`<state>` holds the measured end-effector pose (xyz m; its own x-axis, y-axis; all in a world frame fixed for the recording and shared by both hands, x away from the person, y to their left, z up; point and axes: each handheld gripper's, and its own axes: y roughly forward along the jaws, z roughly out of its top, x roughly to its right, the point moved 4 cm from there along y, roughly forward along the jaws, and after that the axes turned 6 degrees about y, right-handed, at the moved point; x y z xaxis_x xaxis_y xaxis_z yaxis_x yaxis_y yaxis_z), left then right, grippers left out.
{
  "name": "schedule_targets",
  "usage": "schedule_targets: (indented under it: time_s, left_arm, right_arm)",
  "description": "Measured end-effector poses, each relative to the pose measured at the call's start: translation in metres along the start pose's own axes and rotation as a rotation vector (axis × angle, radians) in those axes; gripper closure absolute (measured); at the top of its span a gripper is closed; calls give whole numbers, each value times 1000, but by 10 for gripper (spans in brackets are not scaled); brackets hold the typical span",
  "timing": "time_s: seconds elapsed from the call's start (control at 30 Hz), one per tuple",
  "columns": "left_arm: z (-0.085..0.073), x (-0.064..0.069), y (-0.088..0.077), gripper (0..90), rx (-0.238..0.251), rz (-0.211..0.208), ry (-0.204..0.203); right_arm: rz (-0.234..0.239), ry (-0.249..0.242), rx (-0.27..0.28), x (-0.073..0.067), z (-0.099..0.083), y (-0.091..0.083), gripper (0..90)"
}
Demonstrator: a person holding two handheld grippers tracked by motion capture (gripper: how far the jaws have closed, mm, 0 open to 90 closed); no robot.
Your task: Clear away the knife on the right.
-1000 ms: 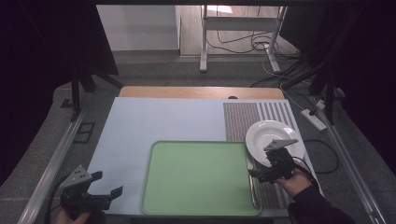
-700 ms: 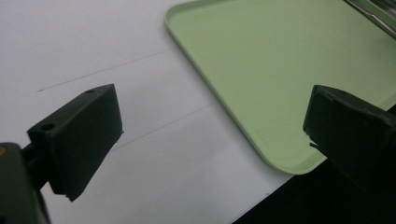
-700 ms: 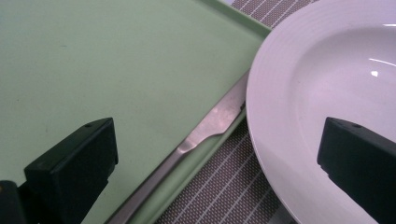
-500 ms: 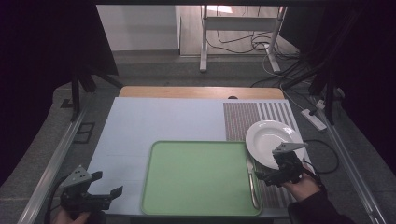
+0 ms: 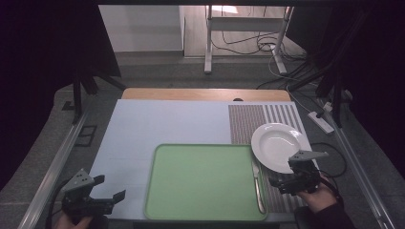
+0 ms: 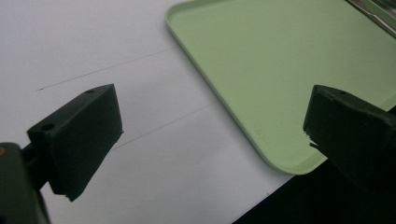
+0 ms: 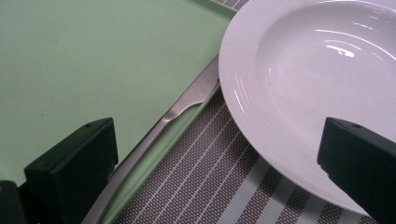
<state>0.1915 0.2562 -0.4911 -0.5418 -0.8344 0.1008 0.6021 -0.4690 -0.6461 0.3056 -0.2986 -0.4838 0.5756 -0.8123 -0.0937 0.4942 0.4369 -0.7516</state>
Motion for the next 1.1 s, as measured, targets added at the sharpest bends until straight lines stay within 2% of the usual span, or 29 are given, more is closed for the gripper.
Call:
schedule_targets:
  time_s: [0.4,0.63,1.1]
  left_arm:
    - [0,0,0,43,-1,1,-1]
    - [0,0,0,43,-3,2,0]
    - [0,0,0,43,-5,3,0]
  right_arm:
    - [-15,20,32,3,-5,-10,0]
    - [-47,9,46,4,-9,-17,0]
    - [-69,50,54,12,-17,-27,0]
